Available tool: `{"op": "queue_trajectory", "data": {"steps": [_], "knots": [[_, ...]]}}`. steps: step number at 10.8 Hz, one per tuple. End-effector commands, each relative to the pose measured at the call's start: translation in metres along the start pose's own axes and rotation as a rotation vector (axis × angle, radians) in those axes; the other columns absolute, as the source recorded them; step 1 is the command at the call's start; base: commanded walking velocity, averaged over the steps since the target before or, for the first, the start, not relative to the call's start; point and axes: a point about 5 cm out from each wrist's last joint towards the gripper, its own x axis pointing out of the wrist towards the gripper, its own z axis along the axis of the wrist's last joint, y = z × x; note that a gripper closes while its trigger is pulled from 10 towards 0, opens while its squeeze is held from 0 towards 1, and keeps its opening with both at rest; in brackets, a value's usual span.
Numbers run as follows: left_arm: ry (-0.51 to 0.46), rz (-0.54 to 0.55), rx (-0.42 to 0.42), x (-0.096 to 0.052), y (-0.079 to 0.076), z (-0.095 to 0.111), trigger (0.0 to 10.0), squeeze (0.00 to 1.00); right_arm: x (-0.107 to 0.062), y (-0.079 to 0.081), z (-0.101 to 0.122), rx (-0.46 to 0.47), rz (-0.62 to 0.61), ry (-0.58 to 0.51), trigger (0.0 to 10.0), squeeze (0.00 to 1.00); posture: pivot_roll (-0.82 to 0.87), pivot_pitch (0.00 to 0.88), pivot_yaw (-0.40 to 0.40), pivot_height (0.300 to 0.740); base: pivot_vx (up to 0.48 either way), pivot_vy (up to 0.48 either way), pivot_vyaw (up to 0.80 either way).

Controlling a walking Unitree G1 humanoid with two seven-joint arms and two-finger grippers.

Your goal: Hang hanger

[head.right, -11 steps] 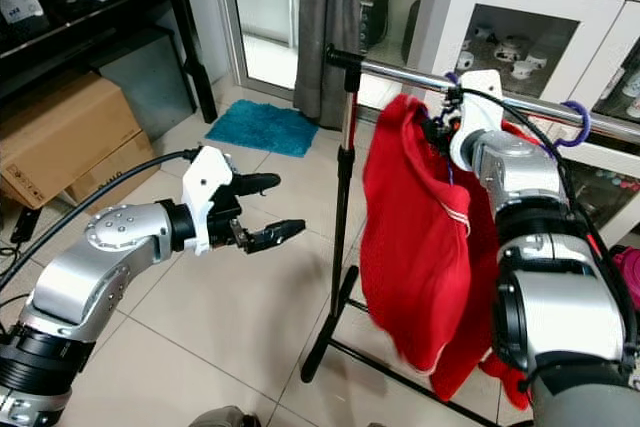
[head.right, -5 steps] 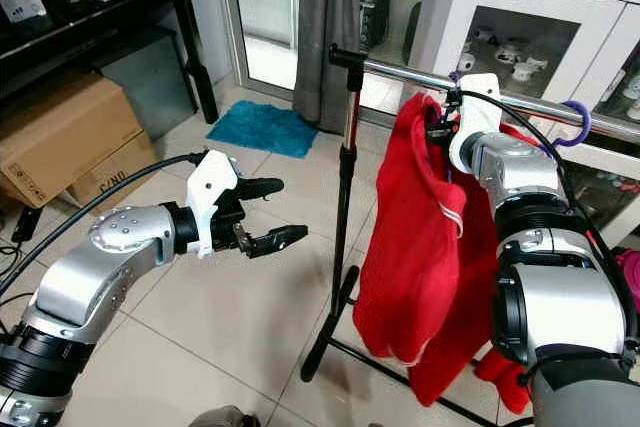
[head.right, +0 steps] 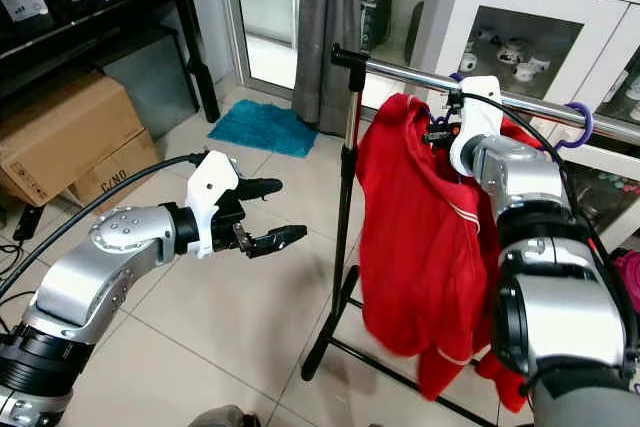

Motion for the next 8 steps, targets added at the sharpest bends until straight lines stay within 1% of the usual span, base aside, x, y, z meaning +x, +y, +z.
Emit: {"op": "queue_trajectory", "data": {"steps": [1,4,6,8], "knots": [[0.002,-0.009,0.018,0.0005,-0.001,0.0046,10.0,0.0,-0.0017,-0.0015,-0.0098,0.035,0.013,0.029,0.0,0.0,0.07,0.0,0.029,0.74,0.0,0.0,0.0],[-0.01,-0.016,0.003,0.0001,-0.0026,0.0056,10.0,0.0,-0.008,-0.0008,-0.0071,0.034,0.043,-0.012,0.0,0.0,0.07,0.0,0.032,0.74,0.0,0.0,0.0],[-0.006,-0.015,-0.001,0.0008,-0.0032,0.0043,10.0,0.0,-0.0092,-0.001,-0.0113,0.036,0.026,0.005,0.0,0.0,0.06,0.0,0.036,0.74,0.0,0.0,0.0],[0.002,-0.016,0.001,0.001,-0.0034,0.0026,10.0,0.0,-0.0077,0.0022,-0.0131,0.028,0.016,0.018,0.0,0.0,0.06,0.0,0.038,0.74,0.0,0.0,0.0]]}}
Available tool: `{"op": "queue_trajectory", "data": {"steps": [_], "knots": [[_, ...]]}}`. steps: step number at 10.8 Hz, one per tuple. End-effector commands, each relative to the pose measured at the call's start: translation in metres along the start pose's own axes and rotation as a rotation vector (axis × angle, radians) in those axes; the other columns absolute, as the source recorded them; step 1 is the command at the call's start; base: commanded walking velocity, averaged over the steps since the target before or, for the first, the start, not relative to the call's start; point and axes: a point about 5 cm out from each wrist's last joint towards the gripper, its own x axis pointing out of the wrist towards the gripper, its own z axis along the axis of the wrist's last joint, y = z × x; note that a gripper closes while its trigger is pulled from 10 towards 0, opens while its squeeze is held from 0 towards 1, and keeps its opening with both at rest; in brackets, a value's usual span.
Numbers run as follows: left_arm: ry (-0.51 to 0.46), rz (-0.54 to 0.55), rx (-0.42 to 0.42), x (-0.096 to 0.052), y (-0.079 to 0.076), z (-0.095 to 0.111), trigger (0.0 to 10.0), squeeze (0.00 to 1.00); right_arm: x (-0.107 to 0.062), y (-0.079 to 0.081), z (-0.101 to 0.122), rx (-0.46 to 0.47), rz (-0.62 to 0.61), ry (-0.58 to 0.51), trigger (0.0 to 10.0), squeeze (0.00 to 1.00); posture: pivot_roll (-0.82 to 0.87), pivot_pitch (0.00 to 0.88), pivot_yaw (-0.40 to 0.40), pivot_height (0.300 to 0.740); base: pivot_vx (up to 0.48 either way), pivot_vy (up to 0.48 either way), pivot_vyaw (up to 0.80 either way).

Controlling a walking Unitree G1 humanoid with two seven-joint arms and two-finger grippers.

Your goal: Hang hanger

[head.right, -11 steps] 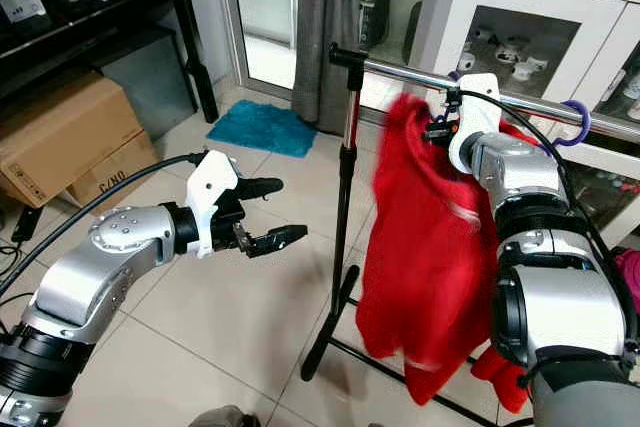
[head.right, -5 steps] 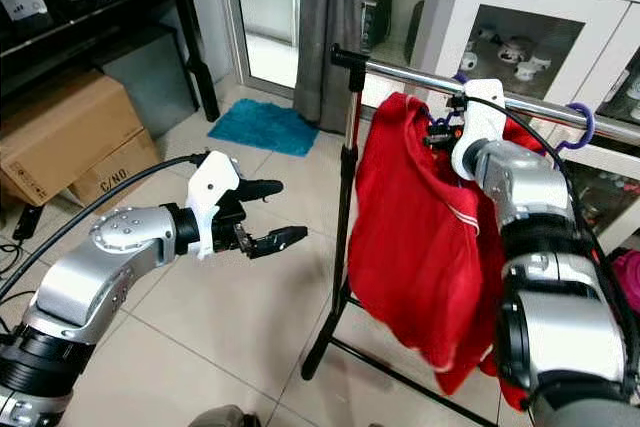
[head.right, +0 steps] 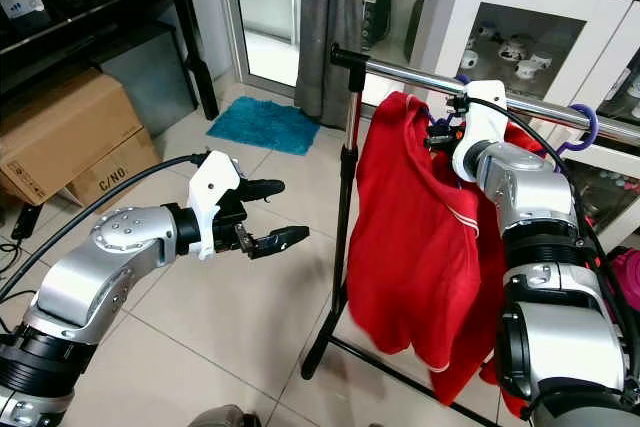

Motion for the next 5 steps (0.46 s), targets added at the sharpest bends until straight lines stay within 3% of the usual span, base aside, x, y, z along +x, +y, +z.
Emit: {"op": "queue_trajectory", "data": {"steps": [1,2,3,4,5], "knots": [[0.015,-0.003,0.014,0.0001,-0.0013,-0.0002,10.0,0.0,0.0023,0.003,-0.0078,0.001,-0.005,0.04,0.6,0.0,0.06,0.0,0.039,0.74,0.0,0.0,0.0],[0.019,0.001,0.018,0.0004,-0.0011,-0.0008,10.0,0.0,0.0045,0.0051,-0.0049,-0.021,-0.017,0.035,10.0,0.0,0.06,0.0,0.037,0.74,0.0,0.0,0.0],[0.023,0.011,0.023,0.0003,-0.0005,-0.0009,10.0,0.0,0.0053,0.0061,-0.0042,-0.018,-0.019,0.025,10.0,0.0,0.06,0.0,0.033,0.74,0.0,0.0,0.0],[0.024,0.018,0.026,-0.0005,-0.0003,-0.0012,10.0,0.0,0.0044,0.005,-0.003,-0.006,-0.018,0.014,10.0,1.0,0.07,0.0,0.03,0.74,0.0,0.0,0.0],[0.024,0.02,0.026,-0.0011,-0.0003,-0.0014,10.0,0.0,0.0027,0.0035,-0.001,-0.003,-0.02,0.007,10.0,1.0,0.06,0.0,0.029,0.74,0.0,0.0,0.0]]}}
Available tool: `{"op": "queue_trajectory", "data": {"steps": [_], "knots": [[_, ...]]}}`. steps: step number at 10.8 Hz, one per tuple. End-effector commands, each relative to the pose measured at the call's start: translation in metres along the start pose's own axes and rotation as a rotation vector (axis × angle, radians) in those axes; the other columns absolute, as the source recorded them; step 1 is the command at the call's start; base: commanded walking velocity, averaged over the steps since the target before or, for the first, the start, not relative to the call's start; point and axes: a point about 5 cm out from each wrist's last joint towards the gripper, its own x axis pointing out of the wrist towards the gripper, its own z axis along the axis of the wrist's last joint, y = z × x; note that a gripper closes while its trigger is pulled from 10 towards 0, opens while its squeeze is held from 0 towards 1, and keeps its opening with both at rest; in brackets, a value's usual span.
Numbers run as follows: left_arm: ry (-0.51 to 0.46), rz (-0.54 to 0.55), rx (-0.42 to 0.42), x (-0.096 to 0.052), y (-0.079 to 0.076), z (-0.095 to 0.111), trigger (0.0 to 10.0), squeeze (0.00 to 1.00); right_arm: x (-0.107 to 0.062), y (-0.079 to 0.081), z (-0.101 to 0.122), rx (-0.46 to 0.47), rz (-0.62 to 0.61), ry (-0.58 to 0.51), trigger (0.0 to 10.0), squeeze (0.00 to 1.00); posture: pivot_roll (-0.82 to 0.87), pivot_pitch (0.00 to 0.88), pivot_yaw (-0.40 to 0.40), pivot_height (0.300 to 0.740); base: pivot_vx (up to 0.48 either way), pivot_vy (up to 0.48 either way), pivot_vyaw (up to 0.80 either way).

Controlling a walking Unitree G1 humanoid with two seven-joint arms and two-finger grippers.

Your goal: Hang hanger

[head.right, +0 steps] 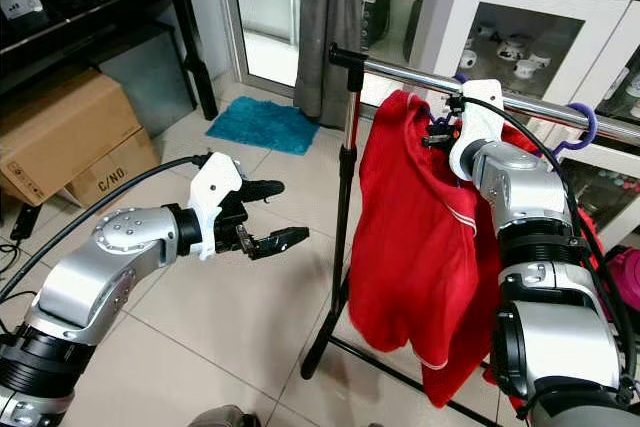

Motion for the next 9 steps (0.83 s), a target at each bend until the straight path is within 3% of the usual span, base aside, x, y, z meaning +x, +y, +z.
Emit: {"op": "queue_trajectory", "data": {"steps": [1,5,7,9], "knots": [[0.009,0.008,0.015,-0.002,0.0,0.0,10.0,0.0,-0.002,-0.001,0.003,0.028,0.012,-0.002,10.0,1.0,0.06,0.0,0.031,0.74,0.0,0.0,0.0],[-0.012,-0.004,0.0,0.001,-0.001,0.005,10.0,0.0,-0.014,-0.01,0.005,-0.006,0.01,0.04,10.0,1.0,0.05,0.0,0.034,0.74,0.0,0.0,0.0],[-0.019,-0.016,-0.002,0.003,-0.003,0.006,10.0,0.0,-0.022,-0.015,0.002,0.001,0.006,0.065,10.0,0.0,0.04,0.0,0.034,0.74,0.0,0.0,0.0],[-0.02,-0.021,-0.005,0.003,-0.004,0.006,10.0,0.0,-0.024,-0.012,-0.004,0.011,0.023,0.087,10.0,0.0,0.04,0.0,0.033,0.74,0.0,0.0,0.0]]}}
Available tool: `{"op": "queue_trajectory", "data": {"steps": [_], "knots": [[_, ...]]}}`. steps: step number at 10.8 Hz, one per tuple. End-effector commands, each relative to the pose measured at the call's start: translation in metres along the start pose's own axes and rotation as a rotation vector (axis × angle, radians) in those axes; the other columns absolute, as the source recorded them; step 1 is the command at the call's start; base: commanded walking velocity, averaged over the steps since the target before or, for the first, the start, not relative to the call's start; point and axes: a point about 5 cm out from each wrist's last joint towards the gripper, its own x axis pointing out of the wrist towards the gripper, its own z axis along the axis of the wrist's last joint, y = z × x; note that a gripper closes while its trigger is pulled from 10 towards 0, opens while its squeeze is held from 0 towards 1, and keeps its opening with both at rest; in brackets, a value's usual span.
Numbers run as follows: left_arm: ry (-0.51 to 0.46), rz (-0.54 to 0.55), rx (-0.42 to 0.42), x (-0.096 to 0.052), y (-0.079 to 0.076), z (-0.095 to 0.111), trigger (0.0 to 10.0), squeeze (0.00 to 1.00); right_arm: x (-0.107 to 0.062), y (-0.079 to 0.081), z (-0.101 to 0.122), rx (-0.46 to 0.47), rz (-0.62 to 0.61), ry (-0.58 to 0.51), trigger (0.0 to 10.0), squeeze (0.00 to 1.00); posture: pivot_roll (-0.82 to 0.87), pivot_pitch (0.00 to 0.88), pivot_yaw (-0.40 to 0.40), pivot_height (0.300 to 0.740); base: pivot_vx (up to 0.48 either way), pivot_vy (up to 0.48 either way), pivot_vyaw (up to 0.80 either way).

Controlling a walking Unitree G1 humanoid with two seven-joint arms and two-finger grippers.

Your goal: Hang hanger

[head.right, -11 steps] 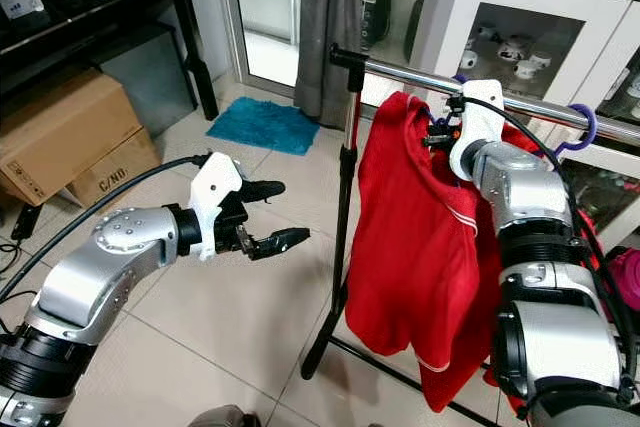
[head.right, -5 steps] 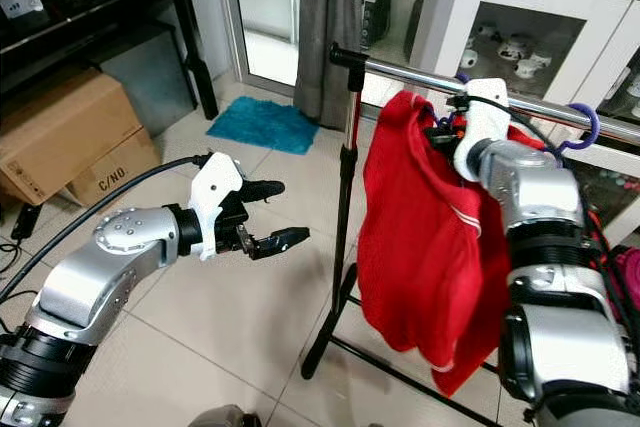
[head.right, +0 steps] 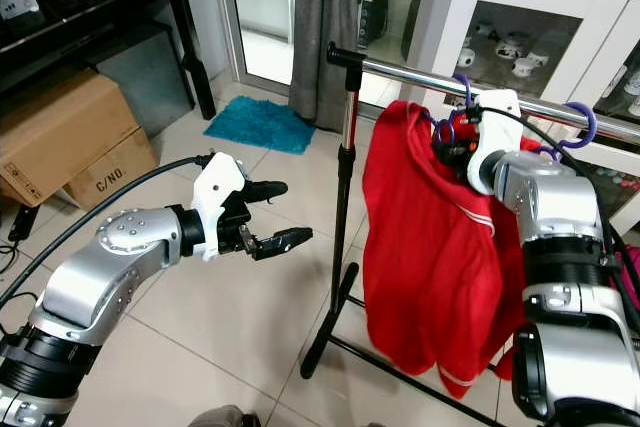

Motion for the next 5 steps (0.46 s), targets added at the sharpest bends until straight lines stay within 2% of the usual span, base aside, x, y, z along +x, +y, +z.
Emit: {"op": "queue_trajectory", "data": {"steps": [1,3,4,5], "knots": [[-0.008,-0.01,0.011,0.0,-0.001,0.005,10.0,0.0,-0.002,0.0,0.006,0.012,-0.007,-0.032,10.0,0.0,0.04,0.0,0.034,0.74,0.0,0.0,0.0],[-0.009,-0.012,0.01,0.001,-0.001,0.005,10.0,0.0,0.0,0.005,0.017,0.014,0.0,-0.072,10.0,0.0,0.04,0.0,0.033,0.74,0.0,0.0,0.0],[-0.009,-0.011,0.009,0.001,-0.001,0.005,10.0,0.0,0.003,0.008,0.018,0.006,0.017,-0.078,4.0,0.0,0.04,0.0,0.031,0.74,0.0,0.0,0.0],[-0.008,-0.009,0.009,0.001,-0.001,0.005,10.0,0.0,0.005,0.01,0.017,0.01,0.028,-0.077,0.0,0.0,0.05,0.0,0.026,0.74,0.0,0.0,0.0]]}}
